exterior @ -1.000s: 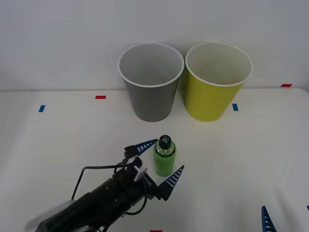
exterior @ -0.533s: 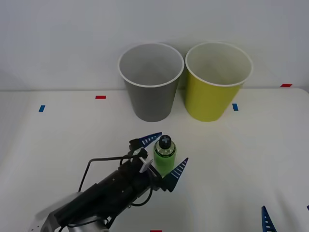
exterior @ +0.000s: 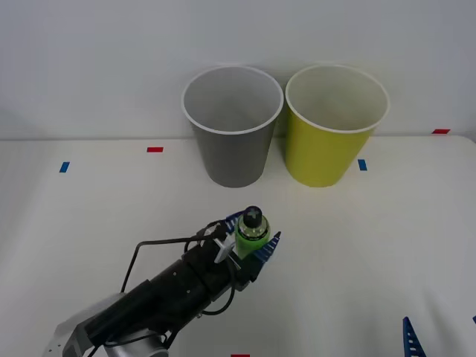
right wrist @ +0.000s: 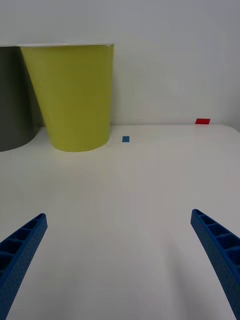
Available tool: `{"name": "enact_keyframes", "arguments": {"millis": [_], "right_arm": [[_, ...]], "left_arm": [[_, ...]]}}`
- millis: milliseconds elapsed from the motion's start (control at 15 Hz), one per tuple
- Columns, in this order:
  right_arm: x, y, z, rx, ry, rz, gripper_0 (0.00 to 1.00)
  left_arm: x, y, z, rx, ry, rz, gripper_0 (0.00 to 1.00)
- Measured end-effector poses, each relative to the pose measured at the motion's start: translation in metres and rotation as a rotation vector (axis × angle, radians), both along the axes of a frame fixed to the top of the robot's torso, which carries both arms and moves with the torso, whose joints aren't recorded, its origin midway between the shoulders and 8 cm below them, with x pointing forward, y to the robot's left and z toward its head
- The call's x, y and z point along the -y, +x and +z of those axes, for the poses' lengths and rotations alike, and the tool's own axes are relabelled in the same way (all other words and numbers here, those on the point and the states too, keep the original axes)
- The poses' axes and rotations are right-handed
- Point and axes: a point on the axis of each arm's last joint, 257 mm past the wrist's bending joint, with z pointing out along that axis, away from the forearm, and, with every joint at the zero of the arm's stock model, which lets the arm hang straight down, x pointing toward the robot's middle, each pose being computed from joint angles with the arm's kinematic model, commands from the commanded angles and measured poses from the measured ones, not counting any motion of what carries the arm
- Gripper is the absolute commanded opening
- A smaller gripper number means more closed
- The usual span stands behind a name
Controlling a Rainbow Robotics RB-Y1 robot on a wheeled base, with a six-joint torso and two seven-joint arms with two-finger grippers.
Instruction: Put cans in the gray bin and PET bottles in the light green bin.
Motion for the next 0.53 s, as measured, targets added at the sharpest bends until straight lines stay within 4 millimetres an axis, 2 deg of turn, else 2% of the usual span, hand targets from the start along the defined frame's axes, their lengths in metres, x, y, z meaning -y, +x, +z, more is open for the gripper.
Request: {"name": "enact_keyframes", "arguments": {"millis": [533], "right_arm": [[0.0,0.0,0.0,0.0,0.0,0.0,1.0]], "left_arm": [[-0.0004,-0.0009,-0.0049,-0.023,0.032,-0.009,0.0]]}}
